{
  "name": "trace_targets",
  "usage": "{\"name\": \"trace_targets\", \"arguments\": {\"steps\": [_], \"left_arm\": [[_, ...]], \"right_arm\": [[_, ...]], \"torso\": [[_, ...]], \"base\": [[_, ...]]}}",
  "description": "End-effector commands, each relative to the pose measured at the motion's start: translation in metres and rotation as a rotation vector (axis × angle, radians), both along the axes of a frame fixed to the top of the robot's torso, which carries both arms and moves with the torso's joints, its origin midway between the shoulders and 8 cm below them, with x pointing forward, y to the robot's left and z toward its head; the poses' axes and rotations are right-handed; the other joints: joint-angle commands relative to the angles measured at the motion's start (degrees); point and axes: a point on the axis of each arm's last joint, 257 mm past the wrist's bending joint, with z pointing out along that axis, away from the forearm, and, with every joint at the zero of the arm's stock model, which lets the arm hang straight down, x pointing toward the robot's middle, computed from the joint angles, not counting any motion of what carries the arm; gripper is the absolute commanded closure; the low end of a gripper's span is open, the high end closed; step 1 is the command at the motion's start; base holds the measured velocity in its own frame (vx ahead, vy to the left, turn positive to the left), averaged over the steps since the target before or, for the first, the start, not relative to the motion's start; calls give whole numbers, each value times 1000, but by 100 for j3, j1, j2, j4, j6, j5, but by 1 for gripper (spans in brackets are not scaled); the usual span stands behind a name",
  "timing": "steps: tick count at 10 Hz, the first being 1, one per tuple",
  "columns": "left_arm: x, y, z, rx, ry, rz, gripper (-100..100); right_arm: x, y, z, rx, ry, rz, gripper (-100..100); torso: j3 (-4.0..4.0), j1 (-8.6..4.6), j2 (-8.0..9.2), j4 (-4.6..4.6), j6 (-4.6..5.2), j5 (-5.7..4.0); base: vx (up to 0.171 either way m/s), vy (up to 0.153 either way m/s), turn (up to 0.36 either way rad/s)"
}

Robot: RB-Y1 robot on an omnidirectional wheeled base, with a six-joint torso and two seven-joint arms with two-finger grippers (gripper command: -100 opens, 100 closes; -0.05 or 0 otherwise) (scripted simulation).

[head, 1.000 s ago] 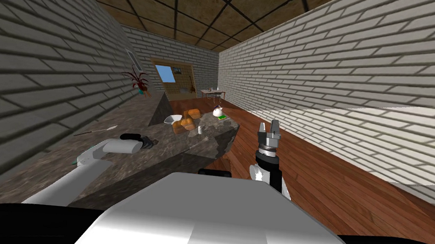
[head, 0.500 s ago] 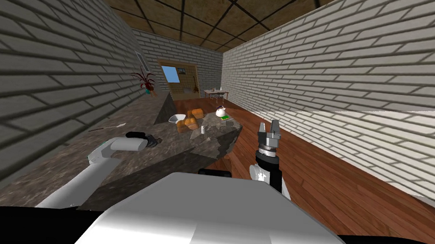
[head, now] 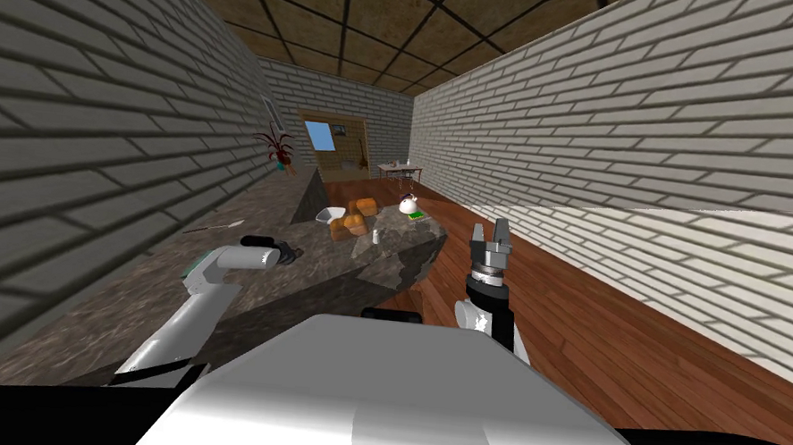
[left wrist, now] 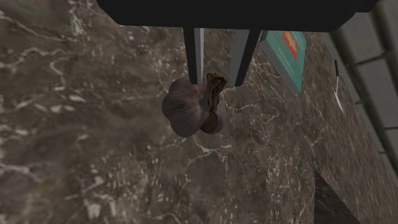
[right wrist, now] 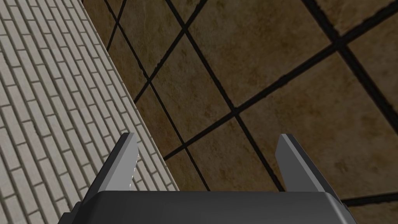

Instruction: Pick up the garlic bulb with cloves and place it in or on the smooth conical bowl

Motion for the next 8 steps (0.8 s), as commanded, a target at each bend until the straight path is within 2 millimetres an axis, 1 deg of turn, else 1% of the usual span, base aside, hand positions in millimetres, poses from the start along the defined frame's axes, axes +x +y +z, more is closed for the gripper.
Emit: {"name": "trace_targets", "arguments": {"steps": [1, 3, 4, 5, 6, 7, 8], "left_arm": [[0, -9, -3, -7, 8, -4, 100], [9, -23, 7, 4, 5, -23, 100], [8, -26, 3, -7, 8, -21, 100], [8, -23, 5, -3, 6, -21, 100], [8, -24, 4, -3, 8, -21, 0], [7, -19, 4, -14, 11, -30, 100], [6, -16, 4, -21, 14, -33, 100]], "right_arm": [[0, 0, 0, 0, 0, 0, 0], [0, 0, 0, 0, 0, 0, 0], [0, 0, 0, 0, 0, 0, 0], [0, 0, 0, 0, 0, 0, 0], [0, 0, 0, 0, 0, 0, 0], [0, 0, 0, 0, 0, 0, 0], [0, 0, 0, 0, 0, 0, 0]], "torso": [[0, 0, 0, 0, 0, 0], [0, -4, 2, -2, 0, 3], [2, -4, 3, 0, 1, 0], [1, -6, 3, -1, 3, 2], [0, -9, 2, -1, 3, 1], [0, -11, 2, -1, 3, 0], [7, 5, 15, 2, 7, 2]], "base": [[4, 26, 46], [0, 26, 100], [4, 21, 41], [1, 6, -1], [0, 0, 0], [-51, 50, -123], [-86, 106, -136]]}}
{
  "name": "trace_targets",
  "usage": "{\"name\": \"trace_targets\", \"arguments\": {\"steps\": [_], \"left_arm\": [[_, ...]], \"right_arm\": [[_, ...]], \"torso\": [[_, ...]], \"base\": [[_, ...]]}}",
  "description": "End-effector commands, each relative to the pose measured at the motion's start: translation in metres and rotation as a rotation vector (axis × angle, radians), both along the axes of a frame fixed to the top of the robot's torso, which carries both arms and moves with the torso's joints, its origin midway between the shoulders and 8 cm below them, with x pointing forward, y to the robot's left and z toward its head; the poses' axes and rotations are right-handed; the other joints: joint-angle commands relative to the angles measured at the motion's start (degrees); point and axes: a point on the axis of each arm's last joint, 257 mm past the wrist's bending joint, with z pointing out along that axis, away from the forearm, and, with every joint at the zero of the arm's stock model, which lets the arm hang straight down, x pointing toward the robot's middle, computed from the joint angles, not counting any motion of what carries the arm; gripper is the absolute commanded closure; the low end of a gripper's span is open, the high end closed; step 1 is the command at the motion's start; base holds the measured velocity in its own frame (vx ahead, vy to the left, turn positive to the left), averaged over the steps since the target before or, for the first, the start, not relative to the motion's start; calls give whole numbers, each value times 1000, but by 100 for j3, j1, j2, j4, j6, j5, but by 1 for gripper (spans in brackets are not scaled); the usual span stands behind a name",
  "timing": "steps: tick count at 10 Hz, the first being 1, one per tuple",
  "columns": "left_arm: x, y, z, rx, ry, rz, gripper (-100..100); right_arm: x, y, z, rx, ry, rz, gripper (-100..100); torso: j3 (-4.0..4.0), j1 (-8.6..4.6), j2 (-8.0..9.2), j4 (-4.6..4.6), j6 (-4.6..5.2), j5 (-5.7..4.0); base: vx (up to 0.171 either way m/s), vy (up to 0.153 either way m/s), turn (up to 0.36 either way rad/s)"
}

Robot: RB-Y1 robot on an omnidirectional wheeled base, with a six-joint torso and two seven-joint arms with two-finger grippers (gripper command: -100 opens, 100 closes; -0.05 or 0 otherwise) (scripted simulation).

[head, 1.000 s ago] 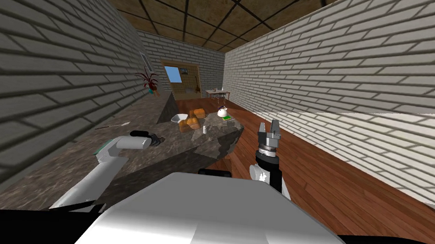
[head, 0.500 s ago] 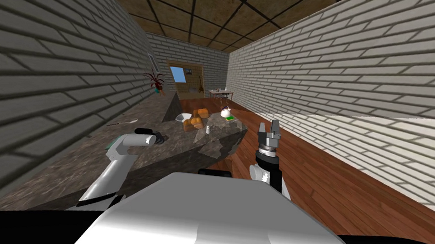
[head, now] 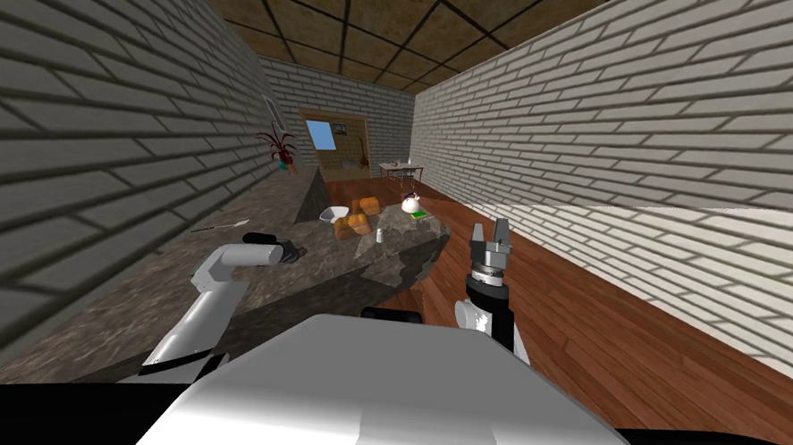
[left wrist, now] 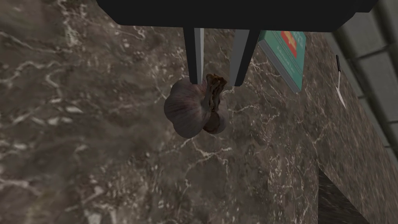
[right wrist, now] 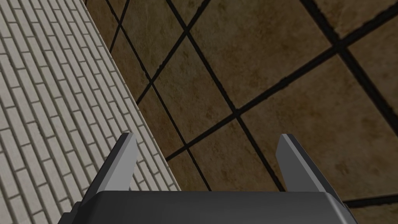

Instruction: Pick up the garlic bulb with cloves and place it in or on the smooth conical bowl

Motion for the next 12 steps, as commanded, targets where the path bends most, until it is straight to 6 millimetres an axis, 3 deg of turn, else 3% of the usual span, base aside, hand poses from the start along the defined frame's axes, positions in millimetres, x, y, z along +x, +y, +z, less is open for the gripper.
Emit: {"name": "trace_targets", "arguments": {"steps": [1, 7, 12], "left_arm": [[-1, 4, -1, -11, 5, -7, 100], [-12, 29, -10, -75, 32, -21, 100], [-17, 41, -13, -135, 30, -18, 100]], "right_arm": [[0, 0, 0, 0, 0, 0, 0], [0, 0, 0, 0, 0, 0, 0], [0, 0, 0, 0, 0, 0, 0]], "torso": [[0, 0, 0, 0, 0, 0], [1, 13, 3, 0, 3, 4], [-12, -1, -21, -6, 1, 1]], "base": [[-101, 109, -112], [-91, 102, -164], [-42, 80, -135]]}}
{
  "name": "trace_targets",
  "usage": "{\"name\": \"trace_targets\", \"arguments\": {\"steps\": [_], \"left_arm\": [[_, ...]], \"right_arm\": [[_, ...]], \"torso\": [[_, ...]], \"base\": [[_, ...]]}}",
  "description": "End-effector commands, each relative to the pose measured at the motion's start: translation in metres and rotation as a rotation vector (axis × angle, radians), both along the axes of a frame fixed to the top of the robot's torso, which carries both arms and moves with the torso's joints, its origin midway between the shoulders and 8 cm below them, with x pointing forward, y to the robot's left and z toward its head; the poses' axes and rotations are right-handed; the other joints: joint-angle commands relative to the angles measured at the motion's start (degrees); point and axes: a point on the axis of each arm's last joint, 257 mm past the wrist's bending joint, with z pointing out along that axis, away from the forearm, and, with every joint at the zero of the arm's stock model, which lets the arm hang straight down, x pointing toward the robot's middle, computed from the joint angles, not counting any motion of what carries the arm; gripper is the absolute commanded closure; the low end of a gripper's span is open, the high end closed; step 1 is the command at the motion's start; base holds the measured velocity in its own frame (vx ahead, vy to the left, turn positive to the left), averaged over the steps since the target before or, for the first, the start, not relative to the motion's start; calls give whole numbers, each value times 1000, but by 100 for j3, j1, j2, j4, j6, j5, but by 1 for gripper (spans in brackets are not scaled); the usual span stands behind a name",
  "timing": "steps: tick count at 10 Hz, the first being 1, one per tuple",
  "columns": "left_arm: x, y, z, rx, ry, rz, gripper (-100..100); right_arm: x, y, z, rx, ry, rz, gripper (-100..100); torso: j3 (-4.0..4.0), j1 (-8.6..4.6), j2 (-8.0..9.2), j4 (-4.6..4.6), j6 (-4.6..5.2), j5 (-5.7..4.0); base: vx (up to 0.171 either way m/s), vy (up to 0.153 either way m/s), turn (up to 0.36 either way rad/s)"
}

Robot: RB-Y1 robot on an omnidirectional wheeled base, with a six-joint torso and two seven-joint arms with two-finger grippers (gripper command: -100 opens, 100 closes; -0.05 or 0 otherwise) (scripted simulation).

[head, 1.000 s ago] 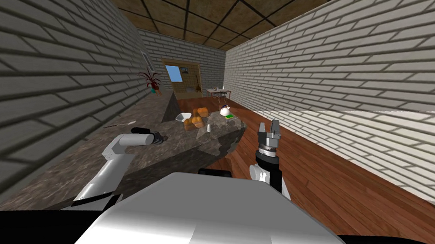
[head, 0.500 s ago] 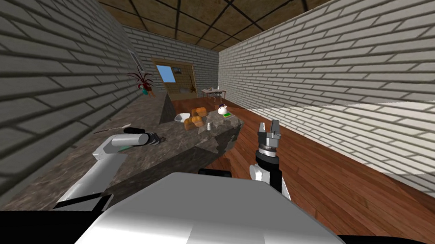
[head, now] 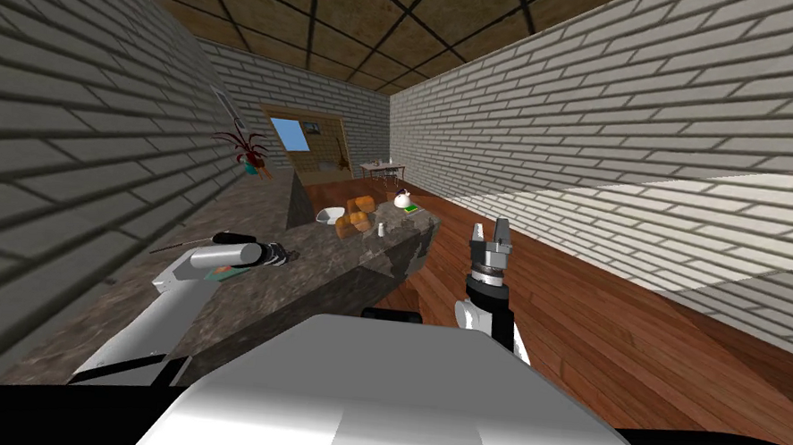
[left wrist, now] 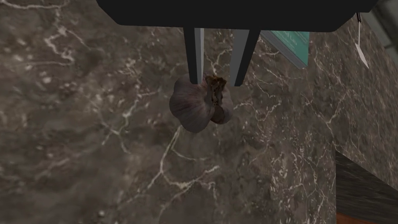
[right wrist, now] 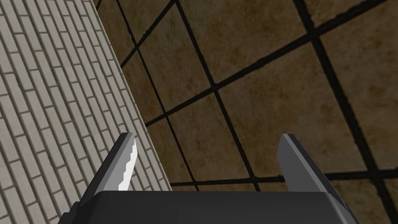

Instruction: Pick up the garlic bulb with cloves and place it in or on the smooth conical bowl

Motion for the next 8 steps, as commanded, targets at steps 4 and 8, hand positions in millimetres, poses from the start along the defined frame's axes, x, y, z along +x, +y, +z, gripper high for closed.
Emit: {"name": "trace_targets", "arguments": {"steps": [4, 8], "left_arm": [[-5, 14, 0, -48, -5, 15, 100], [-13, 37, 3, -91, -13, 54, 100]], "right_arm": [[0, 0, 0, 0, 0, 0, 0], [0, 0, 0, 0, 0, 0, 0]], "torso": [[-2, -8, -3, -1, 2, -1], [-2, -12, -3, -1, 1, -1]], "base": [[-38, 64, -162], [-50, 60, -192]]}}
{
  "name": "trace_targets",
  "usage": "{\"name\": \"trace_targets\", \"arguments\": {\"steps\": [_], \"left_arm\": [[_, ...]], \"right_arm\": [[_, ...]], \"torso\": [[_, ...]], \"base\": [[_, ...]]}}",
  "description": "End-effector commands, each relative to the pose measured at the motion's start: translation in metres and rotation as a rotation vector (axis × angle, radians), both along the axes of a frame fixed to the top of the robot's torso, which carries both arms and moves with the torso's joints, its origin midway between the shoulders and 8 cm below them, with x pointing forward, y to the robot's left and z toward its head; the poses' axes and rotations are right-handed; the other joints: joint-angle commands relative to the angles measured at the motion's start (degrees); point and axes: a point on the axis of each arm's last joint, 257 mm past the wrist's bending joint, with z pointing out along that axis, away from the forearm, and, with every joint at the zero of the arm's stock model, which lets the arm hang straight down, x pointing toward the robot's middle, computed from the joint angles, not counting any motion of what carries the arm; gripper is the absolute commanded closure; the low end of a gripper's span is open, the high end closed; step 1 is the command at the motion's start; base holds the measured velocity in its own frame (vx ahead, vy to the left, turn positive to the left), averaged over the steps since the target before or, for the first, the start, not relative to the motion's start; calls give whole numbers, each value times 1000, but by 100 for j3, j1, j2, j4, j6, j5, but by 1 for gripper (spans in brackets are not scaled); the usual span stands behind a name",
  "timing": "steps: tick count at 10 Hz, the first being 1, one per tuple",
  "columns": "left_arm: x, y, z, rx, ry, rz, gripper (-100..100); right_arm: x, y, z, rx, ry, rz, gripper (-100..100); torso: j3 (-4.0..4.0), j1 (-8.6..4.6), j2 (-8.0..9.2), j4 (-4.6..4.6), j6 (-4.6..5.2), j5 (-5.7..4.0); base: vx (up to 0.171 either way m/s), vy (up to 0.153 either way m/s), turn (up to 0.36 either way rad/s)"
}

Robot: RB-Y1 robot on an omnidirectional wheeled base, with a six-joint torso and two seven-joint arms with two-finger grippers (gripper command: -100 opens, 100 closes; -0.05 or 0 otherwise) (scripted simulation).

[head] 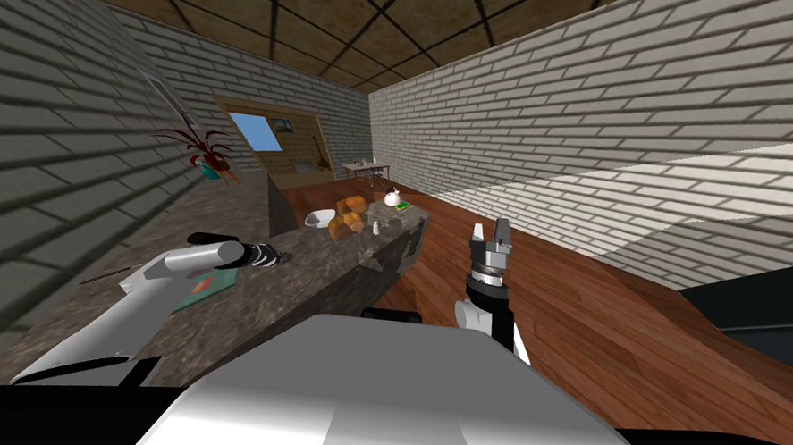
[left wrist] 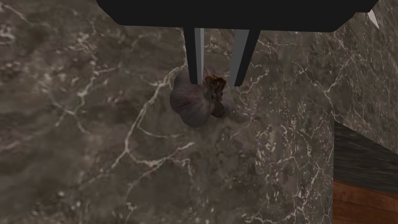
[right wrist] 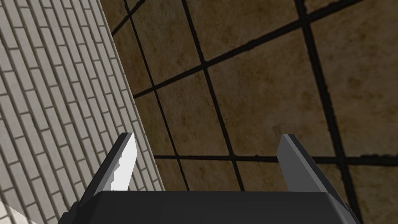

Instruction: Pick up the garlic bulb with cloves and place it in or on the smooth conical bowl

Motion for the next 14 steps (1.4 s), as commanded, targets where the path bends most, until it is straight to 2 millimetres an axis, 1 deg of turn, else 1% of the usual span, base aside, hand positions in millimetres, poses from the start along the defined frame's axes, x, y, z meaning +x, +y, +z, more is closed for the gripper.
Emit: {"name": "trace_targets", "arguments": {"steps": [1, 3, 4, 6, 7, 8, 9, 10, 12, 13, 14], "left_arm": [[-1, 2, 1, -15, -7, 8, 100], [-6, 22, 7, -25, -14, 40, 100], [-6, 19, 6, -46, -20, 45, 100], [-14, 40, 12, -55, -27, 88, 100], [-12, 37, 12, -73, -35, 91, 100], [-17, 48, 15, -76, -40, 116, 100], [-16, 47, 15, -85, -44, 117, 100], [-19, 57, 19, -95, -53, 144, 100], [-29, 80, 28, -98, -67, 202, 100], [-27, 78, 28, -110, -74, 203, 100], [-32, 88, 33, -115, -86, 234, 100]], "right_arm": [[0, 0, 0, 0, 0, 0, 0], [0, 0, 0, 0, 0, 0, 0], [0, 0, 0, 0, 0, 0, 0], [0, 0, 0, 0, 0, 0, 0], [0, 0, 0, 0, 0, 0, 0], [0, 0, 0, 0, 0, 0, 0], [0, 0, 0, 0, 0, 0, 0], [0, 0, 0, 0, 0, 0, 0], [0, 0, 0, 0, 0, 0, 0], [0, 0, 0, 0, 0, 0, 0], [0, 0, 0, 0, 0, 0, 0]], "torso": [[0, 0, 0, 0, 0, 0], [-1, -5, -2, 1, -2, -2], [1, 4, -1, 3, 8, -2], [-2, -7, -6, 1, -3, -3], [-4, -6, -11, 2, 6, -4], [-3, -12, -9, 1, -5, -5], [-7, -14, -17, 1, 3, -6], [-5, -17, -13, 1, -6, -6], [-13, -18, -30, 1, 7, -9], [-14, -16, -31, 0, 7, -9], [-10, -22, -23, 1, -7, -9]], "base": [[-29, 34, -101], [-44, 58, -223], [-44, 52, -157], [-21, 40, -216], [-28, 33, -115], [2, 26, -215], [-19, 26, -97], [19, 21, -239], [16, 35, -308], [-1, 24, -104], [-4, 7, -150]]}}
